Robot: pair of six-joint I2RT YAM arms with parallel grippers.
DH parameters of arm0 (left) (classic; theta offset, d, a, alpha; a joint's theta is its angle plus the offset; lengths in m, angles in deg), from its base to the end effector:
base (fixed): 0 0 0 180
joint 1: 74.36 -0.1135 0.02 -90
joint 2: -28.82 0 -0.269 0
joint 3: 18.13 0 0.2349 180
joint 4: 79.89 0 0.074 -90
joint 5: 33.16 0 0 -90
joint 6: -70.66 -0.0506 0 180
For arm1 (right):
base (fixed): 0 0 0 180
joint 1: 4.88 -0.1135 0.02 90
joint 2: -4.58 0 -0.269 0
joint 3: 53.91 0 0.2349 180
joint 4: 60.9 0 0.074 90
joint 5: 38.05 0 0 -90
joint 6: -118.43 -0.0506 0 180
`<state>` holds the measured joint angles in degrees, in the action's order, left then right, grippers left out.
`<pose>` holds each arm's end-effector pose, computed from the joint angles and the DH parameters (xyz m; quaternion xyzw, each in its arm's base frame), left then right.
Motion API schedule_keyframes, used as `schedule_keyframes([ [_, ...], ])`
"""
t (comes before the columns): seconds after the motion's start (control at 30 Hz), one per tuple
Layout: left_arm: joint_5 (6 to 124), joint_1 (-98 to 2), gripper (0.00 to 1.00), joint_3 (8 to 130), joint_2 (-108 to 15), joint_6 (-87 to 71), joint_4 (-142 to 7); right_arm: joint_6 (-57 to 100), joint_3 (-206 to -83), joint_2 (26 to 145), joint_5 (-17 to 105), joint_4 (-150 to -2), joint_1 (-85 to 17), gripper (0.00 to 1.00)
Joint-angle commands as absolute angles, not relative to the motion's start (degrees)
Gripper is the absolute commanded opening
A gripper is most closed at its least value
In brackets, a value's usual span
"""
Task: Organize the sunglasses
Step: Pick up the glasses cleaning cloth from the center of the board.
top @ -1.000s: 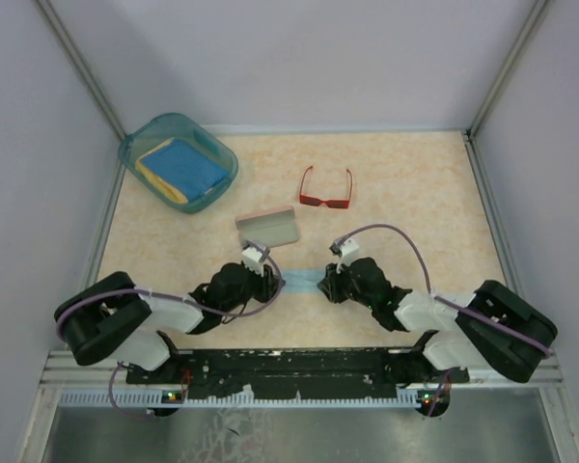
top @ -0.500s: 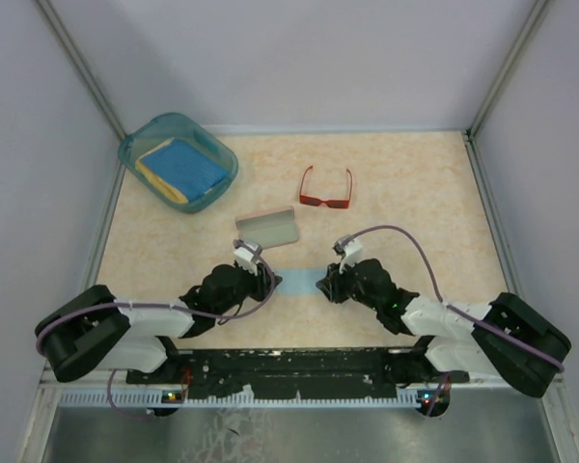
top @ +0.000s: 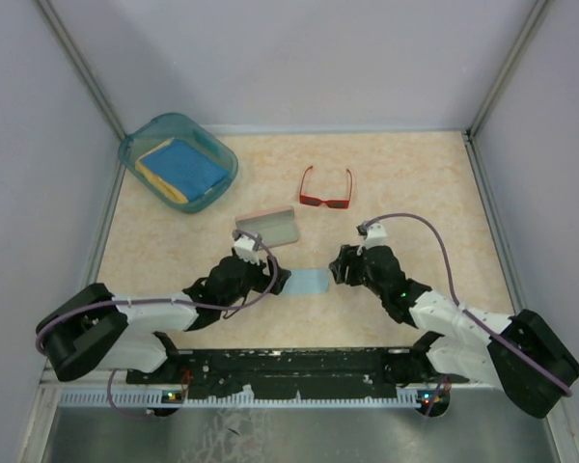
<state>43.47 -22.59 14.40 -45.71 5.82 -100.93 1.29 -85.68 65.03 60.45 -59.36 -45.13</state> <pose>0.1564 -0.1796 0.1715 0.1241 0.8115 -0.2750 0.5004 0.1604 0.1260 0.1782 -0.0587 0.8498 0.2359 0.4677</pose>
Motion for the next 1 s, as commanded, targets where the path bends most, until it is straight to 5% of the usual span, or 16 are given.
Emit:
schedule_keyframes([
  [0.0,42.4,-23.0,0.86,15.3,-45.5,8.7,-100.0,1.1,-87.4,64.9,58.3,-58.6,-43.0,0.57],
  [0.33,54.7,-30.0,0.85,10.7,-48.2,11.8,-112.5,2.8,-88.4,71.9,52.8,-51.8,-40.9,0.61],
  [0.97,59.1,-30.2,0.81,11.4,-59.8,10.7,-122.4,4.2,-90.4,81.5,48.7,-45.0,-40.2,0.61],
])
